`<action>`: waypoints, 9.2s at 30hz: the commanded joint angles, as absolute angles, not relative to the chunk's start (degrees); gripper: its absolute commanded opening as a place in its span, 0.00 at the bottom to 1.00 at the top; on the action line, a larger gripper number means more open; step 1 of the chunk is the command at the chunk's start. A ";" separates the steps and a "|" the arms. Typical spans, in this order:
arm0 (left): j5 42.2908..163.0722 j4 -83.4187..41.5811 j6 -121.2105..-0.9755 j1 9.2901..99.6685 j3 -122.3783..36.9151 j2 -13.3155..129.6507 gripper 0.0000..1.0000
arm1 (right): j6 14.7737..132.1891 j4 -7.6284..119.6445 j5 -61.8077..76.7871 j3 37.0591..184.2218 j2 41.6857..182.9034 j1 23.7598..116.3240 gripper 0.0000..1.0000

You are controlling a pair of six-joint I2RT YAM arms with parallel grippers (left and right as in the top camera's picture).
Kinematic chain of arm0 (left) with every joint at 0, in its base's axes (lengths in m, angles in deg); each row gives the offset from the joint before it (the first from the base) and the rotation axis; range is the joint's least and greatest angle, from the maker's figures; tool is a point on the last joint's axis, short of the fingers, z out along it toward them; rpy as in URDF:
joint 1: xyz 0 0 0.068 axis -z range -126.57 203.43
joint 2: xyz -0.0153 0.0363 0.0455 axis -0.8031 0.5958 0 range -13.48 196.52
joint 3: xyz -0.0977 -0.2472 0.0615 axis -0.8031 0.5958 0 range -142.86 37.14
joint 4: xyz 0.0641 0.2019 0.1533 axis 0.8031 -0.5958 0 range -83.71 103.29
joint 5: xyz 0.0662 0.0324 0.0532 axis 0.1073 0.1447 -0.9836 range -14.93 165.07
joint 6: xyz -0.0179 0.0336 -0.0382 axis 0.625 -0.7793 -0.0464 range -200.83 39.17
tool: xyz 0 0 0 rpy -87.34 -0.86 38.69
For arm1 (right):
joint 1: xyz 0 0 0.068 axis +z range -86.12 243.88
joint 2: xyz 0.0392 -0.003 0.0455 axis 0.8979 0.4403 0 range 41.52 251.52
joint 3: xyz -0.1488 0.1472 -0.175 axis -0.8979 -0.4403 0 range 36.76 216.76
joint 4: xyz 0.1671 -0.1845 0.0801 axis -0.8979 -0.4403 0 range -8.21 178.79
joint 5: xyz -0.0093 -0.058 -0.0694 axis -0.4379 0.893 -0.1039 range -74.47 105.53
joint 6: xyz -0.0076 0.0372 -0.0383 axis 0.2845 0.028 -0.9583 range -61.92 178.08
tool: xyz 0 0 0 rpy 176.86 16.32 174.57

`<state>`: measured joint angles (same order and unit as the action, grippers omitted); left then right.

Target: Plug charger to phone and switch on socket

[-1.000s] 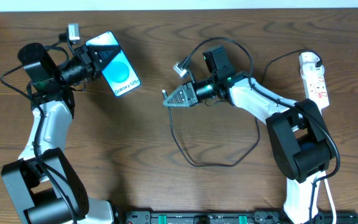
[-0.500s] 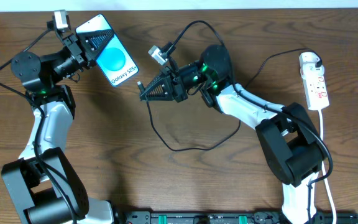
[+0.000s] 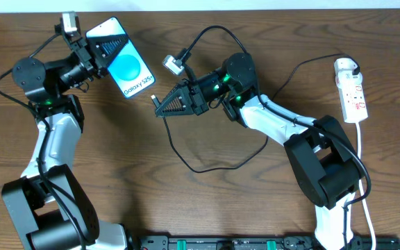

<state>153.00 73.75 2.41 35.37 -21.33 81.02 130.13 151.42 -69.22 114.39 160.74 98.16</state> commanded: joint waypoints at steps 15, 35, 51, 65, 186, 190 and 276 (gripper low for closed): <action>155.64 74.50 3.11 39.10 -22.21 80.45 0.07 | 128.69 151.60 -68.85 114.72 160.67 100.17 0.01; 157.00 74.50 7.57 36.85 -22.21 80.45 0.07 | 126.38 150.48 -68.56 114.72 160.70 99.12 0.01; 158.11 74.48 4.34 37.77 -22.21 80.45 0.08 | 126.35 149.41 -67.47 114.72 160.70 99.23 0.01; 158.05 74.50 4.29 38.38 -22.21 80.45 0.07 | 126.35 149.39 -66.90 114.72 160.70 99.23 0.01; 158.35 71.94 -19.75 42.75 -9.88 80.89 0.07 | 90.97 54.47 9.58 114.72 130.29 82.99 0.81; 152.47 60.33 -26.94 44.06 -7.80 80.89 0.08 | 90.97 54.40 9.60 114.72 129.24 82.99 0.81; 126.83 30.02 -48.19 69.79 -7.67 93.63 0.07 | 88.65 53.66 11.09 114.69 129.27 83.06 0.93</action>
